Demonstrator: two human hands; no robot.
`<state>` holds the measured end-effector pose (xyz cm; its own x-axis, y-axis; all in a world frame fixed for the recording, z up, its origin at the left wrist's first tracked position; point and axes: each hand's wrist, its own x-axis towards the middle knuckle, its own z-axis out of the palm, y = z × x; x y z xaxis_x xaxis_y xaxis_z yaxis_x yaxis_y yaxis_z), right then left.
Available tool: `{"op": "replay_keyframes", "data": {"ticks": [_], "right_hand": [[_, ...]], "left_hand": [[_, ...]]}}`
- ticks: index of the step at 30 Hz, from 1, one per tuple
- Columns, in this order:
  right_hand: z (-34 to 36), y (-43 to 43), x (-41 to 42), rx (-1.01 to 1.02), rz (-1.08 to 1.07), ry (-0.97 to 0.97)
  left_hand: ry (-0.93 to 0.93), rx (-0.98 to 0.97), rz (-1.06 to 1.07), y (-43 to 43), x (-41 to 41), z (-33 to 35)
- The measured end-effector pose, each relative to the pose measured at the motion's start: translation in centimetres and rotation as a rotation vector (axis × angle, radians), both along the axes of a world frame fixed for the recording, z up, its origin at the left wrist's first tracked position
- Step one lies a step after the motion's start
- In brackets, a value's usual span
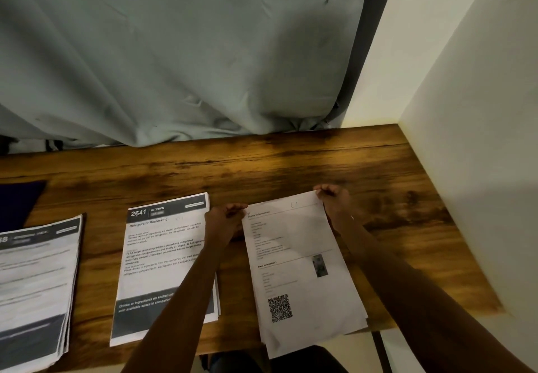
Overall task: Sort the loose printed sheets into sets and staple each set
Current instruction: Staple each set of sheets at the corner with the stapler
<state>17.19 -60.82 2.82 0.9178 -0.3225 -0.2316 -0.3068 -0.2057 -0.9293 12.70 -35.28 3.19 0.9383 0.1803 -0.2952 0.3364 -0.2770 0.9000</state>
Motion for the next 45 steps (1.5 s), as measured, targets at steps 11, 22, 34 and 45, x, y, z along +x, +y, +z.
{"op": "replay_keyframes", "data": {"ticks": [11, 22, 34, 45], "right_hand": [[-1.2, -3.8, -1.5, -0.471, -0.045, -0.044], [-3.1, -6.9, -5.1, -0.879, 0.241, 0.349], [0.3, -1.9, -3.3, 0.273, 0.026, 0.021], [2.3, 5.4, -0.4, 0.378, 0.438, 0.037]], "left_hand": [[-0.002, 0.002, 0.027, 0.0, 0.1, -0.4], [-0.009, 0.062, 0.032, 0.1, 0.1, -0.5], [0.027, -0.012, 0.057, 0.4, 0.0, -0.1], [0.004, 0.066, 0.005, -0.3, -0.2, 0.8]]}}
